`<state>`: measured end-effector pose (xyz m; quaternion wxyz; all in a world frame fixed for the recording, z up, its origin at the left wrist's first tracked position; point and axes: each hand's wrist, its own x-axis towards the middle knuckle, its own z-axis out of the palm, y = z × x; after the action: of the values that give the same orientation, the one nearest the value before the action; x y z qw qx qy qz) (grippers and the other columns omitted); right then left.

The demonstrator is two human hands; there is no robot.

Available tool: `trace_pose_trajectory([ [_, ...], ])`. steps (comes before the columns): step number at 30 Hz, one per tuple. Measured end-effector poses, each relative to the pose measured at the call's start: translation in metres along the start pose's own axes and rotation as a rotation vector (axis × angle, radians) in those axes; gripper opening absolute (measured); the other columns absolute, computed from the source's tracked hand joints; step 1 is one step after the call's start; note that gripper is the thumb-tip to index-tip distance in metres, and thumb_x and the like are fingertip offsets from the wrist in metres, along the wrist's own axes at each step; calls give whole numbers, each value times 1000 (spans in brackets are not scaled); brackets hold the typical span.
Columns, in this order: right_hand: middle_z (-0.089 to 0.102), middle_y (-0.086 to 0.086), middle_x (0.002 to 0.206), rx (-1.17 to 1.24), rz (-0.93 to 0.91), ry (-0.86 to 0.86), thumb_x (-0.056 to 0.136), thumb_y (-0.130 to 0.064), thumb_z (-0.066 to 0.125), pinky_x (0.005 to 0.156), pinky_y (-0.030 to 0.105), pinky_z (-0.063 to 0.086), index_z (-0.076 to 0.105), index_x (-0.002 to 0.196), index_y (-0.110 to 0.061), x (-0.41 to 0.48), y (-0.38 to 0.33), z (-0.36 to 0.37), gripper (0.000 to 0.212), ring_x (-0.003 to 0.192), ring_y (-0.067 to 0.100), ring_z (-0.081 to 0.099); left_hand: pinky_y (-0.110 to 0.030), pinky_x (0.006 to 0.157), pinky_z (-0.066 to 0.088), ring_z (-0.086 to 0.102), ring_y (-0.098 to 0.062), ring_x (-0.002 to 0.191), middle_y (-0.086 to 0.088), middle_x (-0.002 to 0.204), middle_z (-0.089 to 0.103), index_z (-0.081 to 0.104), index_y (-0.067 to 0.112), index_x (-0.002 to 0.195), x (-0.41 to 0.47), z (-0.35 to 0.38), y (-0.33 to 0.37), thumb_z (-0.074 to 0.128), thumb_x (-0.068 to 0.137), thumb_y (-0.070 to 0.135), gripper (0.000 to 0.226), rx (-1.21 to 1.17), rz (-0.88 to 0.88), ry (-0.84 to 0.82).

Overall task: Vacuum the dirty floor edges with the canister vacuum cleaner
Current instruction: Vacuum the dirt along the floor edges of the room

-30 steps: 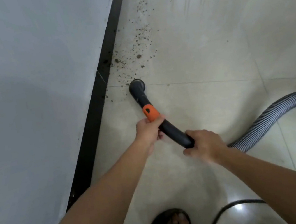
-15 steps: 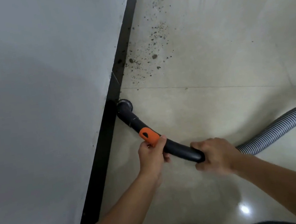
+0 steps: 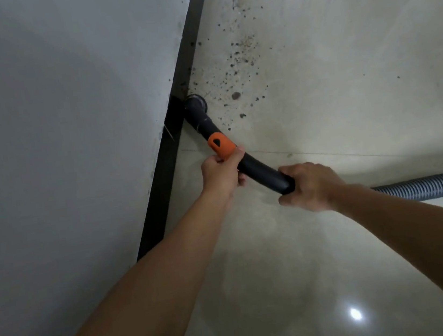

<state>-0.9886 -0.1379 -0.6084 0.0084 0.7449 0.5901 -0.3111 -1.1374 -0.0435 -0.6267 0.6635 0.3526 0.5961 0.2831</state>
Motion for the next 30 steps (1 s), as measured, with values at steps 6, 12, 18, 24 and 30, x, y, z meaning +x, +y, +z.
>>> trace_pose_trajectory([
  [6,60,-6,80,94,58,37,77,-42,70,62,28,37,54,93,-33,50,-8,-23,24,74,18,57,-24,45,40,45,-16,45,-8,66,54,55,7,79,48,19,42,72,84,25,25,48,35,50],
  [12,62,-5,85,199,45,-4,74,-41,70,67,29,43,55,94,-33,38,-16,-16,26,78,21,59,-26,46,39,44,-11,36,-8,65,55,56,8,80,38,10,44,70,84,24,22,145,36,79],
  [18,65,-2,97,98,-106,-52,77,-42,65,68,28,40,55,105,-27,-52,-3,35,33,91,22,62,-26,38,36,44,-16,36,-9,54,53,55,0,88,-54,-24,-26,64,90,18,21,203,13,81],
  [24,67,-3,105,69,-105,-108,79,-44,63,66,27,33,54,108,-27,-100,24,50,35,97,22,62,-27,38,37,45,-17,39,-13,64,54,51,-2,96,-106,-4,-54,59,94,17,21,212,-72,38],
  [30,60,-6,85,205,80,78,77,-43,63,64,29,40,53,96,-26,-79,40,21,27,79,20,59,-27,44,39,45,-18,41,-12,71,53,54,4,95,-49,56,-13,63,91,23,22,289,-33,-142],
])
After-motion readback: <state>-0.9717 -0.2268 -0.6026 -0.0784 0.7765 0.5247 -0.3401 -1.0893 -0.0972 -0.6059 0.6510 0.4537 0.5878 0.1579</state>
